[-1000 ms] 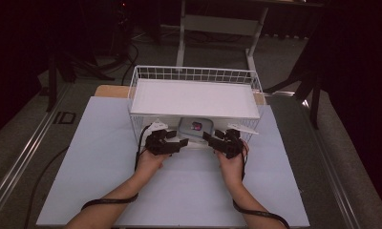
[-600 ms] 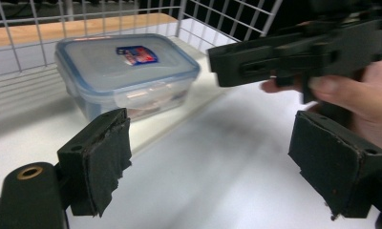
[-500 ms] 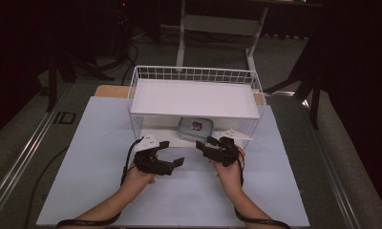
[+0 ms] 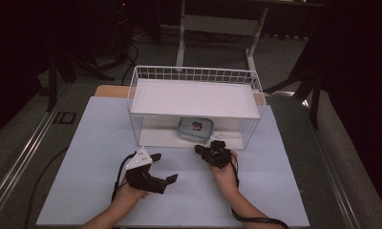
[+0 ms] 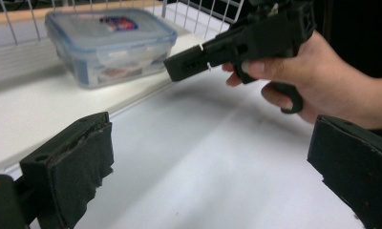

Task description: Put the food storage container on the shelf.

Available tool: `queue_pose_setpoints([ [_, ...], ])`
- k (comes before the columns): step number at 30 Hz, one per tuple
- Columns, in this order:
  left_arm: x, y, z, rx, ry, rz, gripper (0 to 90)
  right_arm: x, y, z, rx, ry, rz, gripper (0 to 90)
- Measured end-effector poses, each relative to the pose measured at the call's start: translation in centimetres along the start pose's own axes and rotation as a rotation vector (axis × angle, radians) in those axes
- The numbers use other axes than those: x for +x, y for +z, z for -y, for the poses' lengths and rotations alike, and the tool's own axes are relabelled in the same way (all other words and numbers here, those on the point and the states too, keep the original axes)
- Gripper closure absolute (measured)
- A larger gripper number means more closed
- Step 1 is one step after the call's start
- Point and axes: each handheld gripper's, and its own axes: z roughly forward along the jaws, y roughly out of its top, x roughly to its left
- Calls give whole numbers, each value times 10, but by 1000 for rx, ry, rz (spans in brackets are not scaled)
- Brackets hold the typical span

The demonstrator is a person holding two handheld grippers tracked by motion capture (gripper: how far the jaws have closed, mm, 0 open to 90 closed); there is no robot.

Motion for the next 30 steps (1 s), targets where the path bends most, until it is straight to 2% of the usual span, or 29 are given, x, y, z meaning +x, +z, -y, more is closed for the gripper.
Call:
queue_pose_setpoints([
  [2, 4, 0, 2, -13, -9, -34, 27, -2, 3, 0, 20, 10, 29, 896],
  [4, 7, -1, 1, -21, -22, -45, 27, -4, 5, -1, 29, 24, 62, 898],
  [7, 8, -3, 2, -32, -20, -64, 27, -11, 7, -2, 17, 69, 73, 897],
  [8, 9, -3, 2, -31, -19, -64, 27, -13, 7, -3, 17, 86, 73, 898],
  [11, 9, -1, 4, -21, -22, -65, 27, -18, 7, -6, 9, 83, 102, 898],
  [13, 7, 0, 4, -15, -7, -68, 27, -22, 7, -7, 10, 95, 139, 898],
  [14, 6, 1, 4, -12, 1, -68, 27, -25, 7, -8, 8, 111, 141, 898],
  [16, 4, 2, 4, -12, 6, -63, 27, -27, 5, -8, -12, 108, 154, 899],
  [24, 4, 3, 3, -16, 13, -56, 27, -16, 13, -9, -16, 40, 120, 899],
  [30, 6, 1, 3, -21, 8, -57, 27, -13, 25, -14, -13, 54, 121, 899],
])
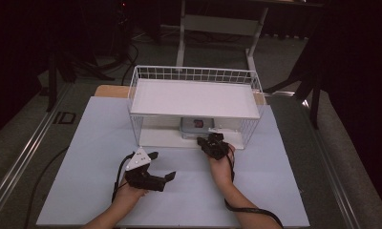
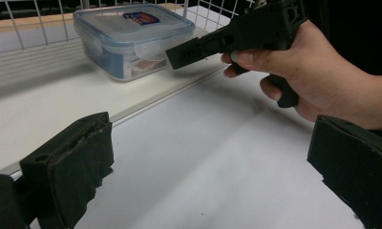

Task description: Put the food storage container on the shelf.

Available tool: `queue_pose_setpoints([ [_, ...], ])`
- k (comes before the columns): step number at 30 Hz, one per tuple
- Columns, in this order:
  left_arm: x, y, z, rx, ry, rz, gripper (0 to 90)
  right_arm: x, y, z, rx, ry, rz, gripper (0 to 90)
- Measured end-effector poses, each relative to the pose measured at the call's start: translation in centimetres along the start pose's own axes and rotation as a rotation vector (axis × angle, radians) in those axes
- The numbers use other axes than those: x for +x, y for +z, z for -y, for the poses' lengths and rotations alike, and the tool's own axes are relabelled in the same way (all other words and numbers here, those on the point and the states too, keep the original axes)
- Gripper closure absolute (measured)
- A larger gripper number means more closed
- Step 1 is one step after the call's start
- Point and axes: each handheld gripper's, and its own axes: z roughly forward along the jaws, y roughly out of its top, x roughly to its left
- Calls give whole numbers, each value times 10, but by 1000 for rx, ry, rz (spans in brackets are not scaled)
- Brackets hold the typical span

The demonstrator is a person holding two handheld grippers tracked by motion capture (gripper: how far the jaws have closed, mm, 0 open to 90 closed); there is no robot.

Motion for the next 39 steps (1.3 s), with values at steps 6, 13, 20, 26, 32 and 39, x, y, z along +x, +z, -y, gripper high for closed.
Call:
queue_pose_setpoints([
  [6, 2, -1, 0, 1, -8, 1, 27, 2, 8, -6, -5, -18, 1, 899],
  [13, 3, 0, 0, 0, -6, 3, 27, -1, 15, -12, -15, -8, 14, 898],
  [20, 1, 0, 0, 0, -3, 6, 27, -3, 19, -15, -11, -3, 37, 897],
  [26, 1, 0, -1, -2, -6, 16, 27, 2, 6, -11, -35, -36, 18, 883],
  [32, -1, 1, -1, 4, 12, 19, 27, 6, -10, -5, -41, -77, -32, 811],
  [39, 0, 1, -2, 5, 32, 11, 27, 11, -30, 1, -64, -102, -29, 659],
])
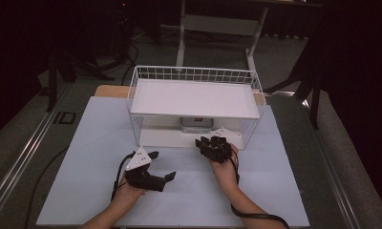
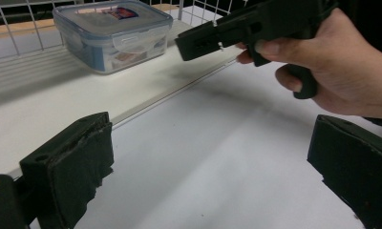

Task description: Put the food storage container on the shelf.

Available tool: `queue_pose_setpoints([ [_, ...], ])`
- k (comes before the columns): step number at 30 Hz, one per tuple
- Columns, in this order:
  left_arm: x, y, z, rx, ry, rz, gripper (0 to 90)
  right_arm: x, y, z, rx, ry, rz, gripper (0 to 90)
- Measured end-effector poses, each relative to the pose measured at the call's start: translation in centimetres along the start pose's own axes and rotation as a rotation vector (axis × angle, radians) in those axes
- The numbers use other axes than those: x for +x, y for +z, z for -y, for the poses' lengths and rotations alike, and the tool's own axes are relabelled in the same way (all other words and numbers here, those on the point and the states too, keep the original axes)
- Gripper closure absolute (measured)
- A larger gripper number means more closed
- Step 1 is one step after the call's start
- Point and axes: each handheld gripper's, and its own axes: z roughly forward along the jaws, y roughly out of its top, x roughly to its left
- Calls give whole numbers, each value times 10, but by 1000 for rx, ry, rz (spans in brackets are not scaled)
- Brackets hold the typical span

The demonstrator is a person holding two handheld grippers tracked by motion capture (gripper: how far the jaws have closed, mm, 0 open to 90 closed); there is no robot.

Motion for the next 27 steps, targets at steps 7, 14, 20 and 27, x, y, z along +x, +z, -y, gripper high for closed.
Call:
queue_pose_setpoints([
  [7, -3, -2, -2, -25, 33, 13, 27, 0, -14, 7, -41, 10, -18, 398],
  [14, -1, -6, -8, -25, 72, 29, 27, -4, -30, 10, -76, -12, -130, 163],
  [20, 2, -11, -10, -13, 61, 72, 27, -5, -53, 20, -75, -66, -146, 145],
  [27, 7, -22, -8, 12, 73, 68, 27, -4, -78, 29, -63, -103, -150, 151],
])
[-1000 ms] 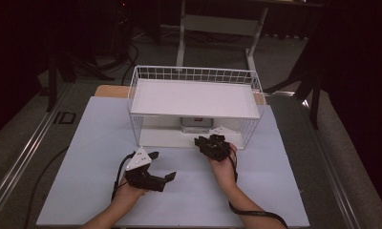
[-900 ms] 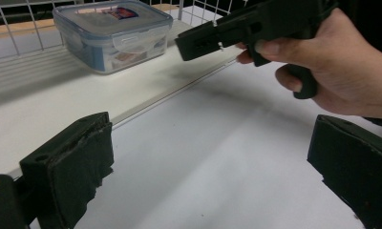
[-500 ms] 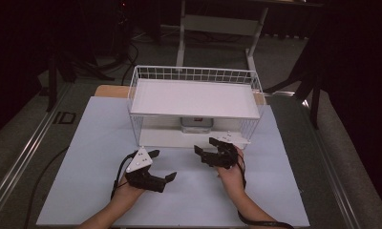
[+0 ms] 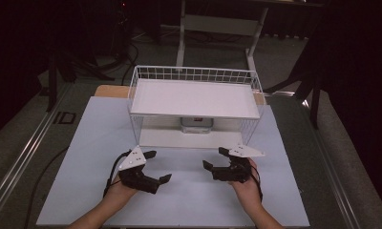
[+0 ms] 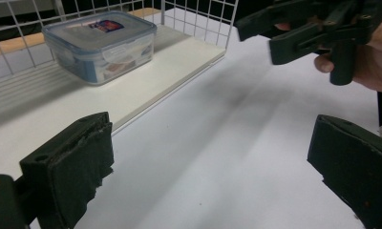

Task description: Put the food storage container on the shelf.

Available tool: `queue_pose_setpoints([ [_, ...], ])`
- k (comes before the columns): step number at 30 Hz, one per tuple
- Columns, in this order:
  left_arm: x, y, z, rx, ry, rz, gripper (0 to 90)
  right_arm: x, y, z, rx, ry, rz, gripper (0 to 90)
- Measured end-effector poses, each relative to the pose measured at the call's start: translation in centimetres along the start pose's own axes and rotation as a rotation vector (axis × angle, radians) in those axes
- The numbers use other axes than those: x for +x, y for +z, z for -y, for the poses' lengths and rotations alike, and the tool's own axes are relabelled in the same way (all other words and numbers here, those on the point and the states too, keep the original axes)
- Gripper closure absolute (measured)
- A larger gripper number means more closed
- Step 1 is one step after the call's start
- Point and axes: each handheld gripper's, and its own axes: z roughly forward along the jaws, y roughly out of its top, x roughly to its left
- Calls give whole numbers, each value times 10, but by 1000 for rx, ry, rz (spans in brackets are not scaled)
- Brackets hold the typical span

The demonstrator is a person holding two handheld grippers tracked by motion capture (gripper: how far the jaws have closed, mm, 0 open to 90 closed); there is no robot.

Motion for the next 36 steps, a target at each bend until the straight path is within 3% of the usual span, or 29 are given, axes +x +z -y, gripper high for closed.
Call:
queue_pose_setpoints([
  [7, 7, -16, 6, -4, -34, 2, 27, 1, -24, 4, -23, -25, 16, 149],
  [11, 8, -24, 10, -1, -30, -7, 27, -2, -31, 10, -23, 1, 15, 149],
  [19, 11, -43, 16, -10, -34, -22, 27, -9, -49, 19, -39, -22, 88, 150],
  [23, 14, -53, 22, -6, -25, -47, 27, -13, -56, 21, -40, -14, 96, 150],
  [26, 16, -59, 25, -11, -46, -78, 27, -14, -62, 21, -47, -4, 97, 150],
  [31, 17, -64, 31, -14, -50, -86, 27, -15, -73, 26, -35, -5, 90, 150],
  [36, 18, -64, 34, -33, -89, -79, 27, -17, -83, 34, -34, 5, 88, 150],
])
